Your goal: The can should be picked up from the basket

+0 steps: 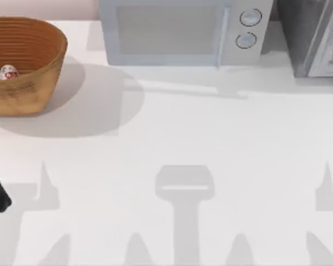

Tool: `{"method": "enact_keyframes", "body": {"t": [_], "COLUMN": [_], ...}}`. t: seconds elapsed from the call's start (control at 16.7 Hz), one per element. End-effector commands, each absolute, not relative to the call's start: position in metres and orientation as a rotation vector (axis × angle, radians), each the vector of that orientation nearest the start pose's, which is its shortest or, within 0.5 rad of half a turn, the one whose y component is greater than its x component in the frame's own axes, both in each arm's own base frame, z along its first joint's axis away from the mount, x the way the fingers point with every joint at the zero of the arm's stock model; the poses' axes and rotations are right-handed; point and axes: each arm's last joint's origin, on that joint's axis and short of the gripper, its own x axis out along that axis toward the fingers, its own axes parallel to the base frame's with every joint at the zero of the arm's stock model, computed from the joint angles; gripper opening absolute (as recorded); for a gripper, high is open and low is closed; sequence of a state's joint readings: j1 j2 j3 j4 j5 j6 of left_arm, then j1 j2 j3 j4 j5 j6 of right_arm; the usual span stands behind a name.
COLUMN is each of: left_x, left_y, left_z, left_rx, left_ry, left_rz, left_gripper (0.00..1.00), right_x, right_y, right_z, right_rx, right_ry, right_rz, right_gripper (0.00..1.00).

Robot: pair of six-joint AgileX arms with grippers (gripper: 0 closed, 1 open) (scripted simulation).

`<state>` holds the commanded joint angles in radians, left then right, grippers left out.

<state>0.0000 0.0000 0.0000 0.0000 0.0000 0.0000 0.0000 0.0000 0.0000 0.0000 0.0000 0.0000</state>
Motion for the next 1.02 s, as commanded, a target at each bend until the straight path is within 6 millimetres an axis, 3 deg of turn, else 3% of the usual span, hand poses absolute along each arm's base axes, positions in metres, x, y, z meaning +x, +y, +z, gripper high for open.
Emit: {"method": "enact_keyframes", "body": {"t": [0.3, 0.48, 0.78, 1.02], "left_x": [0.107, 0.111, 0.128, 0.162], "left_y": [-0.001, -0.001, 0.000, 0.002], "left_z": [0.160, 0.171, 0.221, 0.270], "left_rx": [-0.002, -0.003, -0.001, -0.001], "left_ry": [0.063, 0.161, 0.321, 0.471], "left_rz": [-0.003, -0.011, -0.025, -0.036], "left_gripper": [1.00, 1.00, 1.00, 1.00], "right_x": [0.106, 0.106, 0.106, 0.106], "right_y": [-0.001, -0.001, -0.001, -0.001], "right_z": [0.160, 0.160, 0.160, 0.160], "right_rx": [0.000, 0.000, 0.000, 0.000], "right_ry": [0.000, 0.000, 0.000, 0.000], "right_rz": [0.000, 0.000, 0.000, 0.000], "right_gripper": [1.00, 1.00, 1.00, 1.00]}}
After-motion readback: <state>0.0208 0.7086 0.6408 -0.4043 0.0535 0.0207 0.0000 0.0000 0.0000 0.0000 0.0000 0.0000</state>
